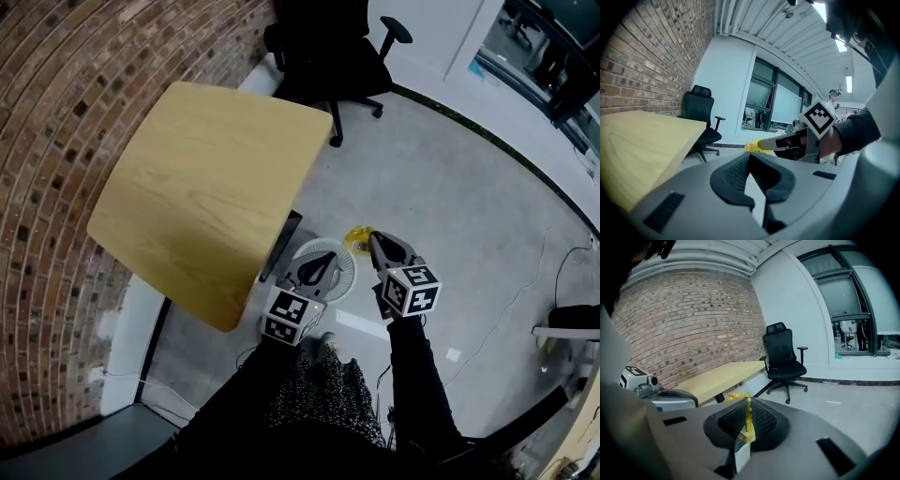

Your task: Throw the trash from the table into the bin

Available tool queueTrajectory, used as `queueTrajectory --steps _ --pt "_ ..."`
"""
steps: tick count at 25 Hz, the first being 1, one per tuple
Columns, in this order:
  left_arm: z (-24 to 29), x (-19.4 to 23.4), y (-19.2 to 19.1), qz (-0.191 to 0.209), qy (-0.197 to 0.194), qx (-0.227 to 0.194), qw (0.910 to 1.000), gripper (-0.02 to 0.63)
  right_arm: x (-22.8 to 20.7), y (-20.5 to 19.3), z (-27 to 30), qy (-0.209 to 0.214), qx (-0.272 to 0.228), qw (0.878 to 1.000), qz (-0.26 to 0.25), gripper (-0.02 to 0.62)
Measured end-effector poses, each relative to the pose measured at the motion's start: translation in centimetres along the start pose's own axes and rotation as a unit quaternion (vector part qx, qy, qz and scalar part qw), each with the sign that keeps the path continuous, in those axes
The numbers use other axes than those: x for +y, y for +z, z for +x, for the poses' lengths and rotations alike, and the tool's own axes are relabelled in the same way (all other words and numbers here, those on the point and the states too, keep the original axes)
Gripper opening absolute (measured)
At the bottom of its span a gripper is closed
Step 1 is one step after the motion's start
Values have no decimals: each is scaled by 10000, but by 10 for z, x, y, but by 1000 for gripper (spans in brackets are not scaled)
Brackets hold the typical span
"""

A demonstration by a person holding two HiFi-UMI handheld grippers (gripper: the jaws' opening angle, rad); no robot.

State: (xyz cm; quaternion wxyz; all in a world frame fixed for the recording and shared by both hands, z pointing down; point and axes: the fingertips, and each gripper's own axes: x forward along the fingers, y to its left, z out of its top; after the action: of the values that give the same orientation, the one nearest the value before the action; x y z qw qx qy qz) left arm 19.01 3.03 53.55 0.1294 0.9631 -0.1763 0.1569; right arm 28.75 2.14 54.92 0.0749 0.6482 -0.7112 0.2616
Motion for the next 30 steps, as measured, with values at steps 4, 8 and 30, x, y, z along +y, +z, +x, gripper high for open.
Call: queueTrajectory --steps 4,8,30 --pt "9 1 -31 -147 -70 238 9996 5 -2 -35 12 59 240 9997 72 17" --pt "18 4 -65 -226 -206 461 9985 5 -11 -72 24 6 446 9988 180 17" --pt "45 52 -173 -490 -150 815 9954 5 -15 -199 82 -162 955 9931 658 17"
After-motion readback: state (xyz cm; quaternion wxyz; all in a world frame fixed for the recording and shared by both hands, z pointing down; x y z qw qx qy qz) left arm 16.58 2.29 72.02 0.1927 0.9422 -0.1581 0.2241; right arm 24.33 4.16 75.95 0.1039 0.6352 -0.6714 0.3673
